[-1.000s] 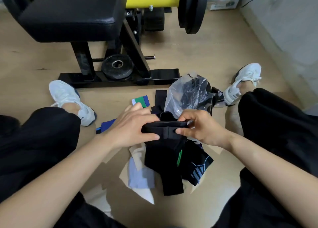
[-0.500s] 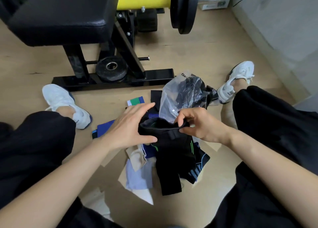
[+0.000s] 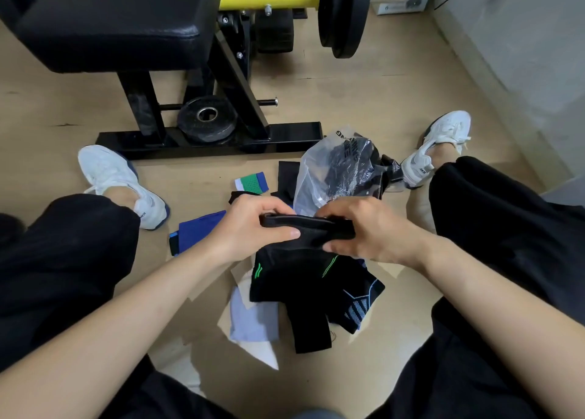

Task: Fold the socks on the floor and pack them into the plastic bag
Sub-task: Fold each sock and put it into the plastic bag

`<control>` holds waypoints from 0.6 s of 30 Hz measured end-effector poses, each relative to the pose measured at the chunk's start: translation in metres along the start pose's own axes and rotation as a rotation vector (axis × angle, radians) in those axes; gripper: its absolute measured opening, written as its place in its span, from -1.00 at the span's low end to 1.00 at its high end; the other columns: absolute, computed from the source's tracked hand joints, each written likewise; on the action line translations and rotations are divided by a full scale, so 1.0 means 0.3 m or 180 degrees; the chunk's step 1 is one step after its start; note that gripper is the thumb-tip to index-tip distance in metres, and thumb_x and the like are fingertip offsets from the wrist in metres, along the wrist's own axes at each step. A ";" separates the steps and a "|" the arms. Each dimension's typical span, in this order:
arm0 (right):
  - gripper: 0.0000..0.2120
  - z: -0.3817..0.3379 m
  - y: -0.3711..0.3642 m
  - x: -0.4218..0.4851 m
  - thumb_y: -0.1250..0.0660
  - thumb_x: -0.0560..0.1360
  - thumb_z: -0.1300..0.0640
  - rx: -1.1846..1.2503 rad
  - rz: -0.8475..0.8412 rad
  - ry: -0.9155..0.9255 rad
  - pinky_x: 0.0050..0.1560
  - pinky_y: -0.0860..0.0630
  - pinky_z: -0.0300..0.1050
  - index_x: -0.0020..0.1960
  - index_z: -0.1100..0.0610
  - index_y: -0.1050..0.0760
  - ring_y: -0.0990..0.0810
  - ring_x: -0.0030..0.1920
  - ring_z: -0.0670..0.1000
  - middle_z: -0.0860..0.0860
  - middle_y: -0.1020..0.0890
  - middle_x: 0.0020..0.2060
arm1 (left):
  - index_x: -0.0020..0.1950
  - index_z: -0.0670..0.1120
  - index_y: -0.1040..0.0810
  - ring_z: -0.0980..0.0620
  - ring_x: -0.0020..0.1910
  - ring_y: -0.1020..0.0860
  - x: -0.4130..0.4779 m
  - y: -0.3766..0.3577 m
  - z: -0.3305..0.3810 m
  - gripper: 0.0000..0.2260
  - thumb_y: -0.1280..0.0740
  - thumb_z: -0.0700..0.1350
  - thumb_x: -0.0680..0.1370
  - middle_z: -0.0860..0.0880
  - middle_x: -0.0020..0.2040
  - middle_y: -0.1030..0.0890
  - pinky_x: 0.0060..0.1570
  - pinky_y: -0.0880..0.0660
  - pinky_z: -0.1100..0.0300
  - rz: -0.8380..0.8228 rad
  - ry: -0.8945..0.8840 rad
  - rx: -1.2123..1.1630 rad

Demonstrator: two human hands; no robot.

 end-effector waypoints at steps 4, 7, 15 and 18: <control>-0.75 -0.056 -0.030 0.014 -0.44 0.51 -0.03 0.0343 0.0239 0.0127 -0.05 -0.52 -0.16 0.17 -0.05 -0.56 -0.61 -0.09 -0.12 -0.13 -0.67 -0.10 | 0.01 0.00 -0.64 0.08 -0.17 -0.68 -0.012 0.004 0.049 -0.75 -0.58 -0.21 0.42 0.00 -0.13 -0.73 -0.14 -0.58 0.28 0.0166 0.0008 -0.0267; -0.85 -0.058 -0.026 0.020 -0.43 0.53 0.03 0.0602 0.0413 0.0046 -0.12 -0.53 -0.15 0.10 -0.01 -0.58 -0.61 -0.18 -0.13 -0.16 -0.64 -0.21 | 0.13 0.01 -0.57 0.06 -0.13 -0.67 -0.016 0.002 0.049 -0.65 -0.58 -0.20 0.42 -0.02 -0.11 -0.71 -0.09 -0.59 0.23 0.0201 0.0104 -0.0454; -0.93 0.024 0.100 -0.008 -0.45 0.53 0.15 0.1416 0.1234 -0.0366 -0.09 -0.57 -0.04 -0.03 0.12 -0.60 -0.63 -0.17 0.01 0.00 -0.66 -0.20 | 0.02 -0.08 -0.67 0.13 -0.02 -0.67 -0.016 -0.019 -0.114 -0.86 -0.53 -0.14 0.49 -0.02 -0.02 -0.73 0.01 -0.59 0.13 -0.0188 0.0703 -0.0170; -0.91 0.090 0.155 -0.022 -0.46 0.52 0.14 0.1372 0.1565 -0.0604 -0.14 -0.55 -0.02 -0.04 0.14 -0.60 -0.59 -0.23 0.01 0.05 -0.66 -0.22 | 0.00 -0.06 -0.69 0.01 0.03 -0.69 -0.020 -0.020 -0.173 -0.90 -0.52 -0.12 0.50 -0.01 -0.03 -0.74 0.16 -0.59 -0.07 -0.0277 0.0907 -0.0175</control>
Point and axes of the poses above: each hand's wrist, its own x-axis towards the middle knuckle, its own y-axis out of the back of the hand, z = x × y, the point moved 6 cm from there along x, towards the middle knuckle
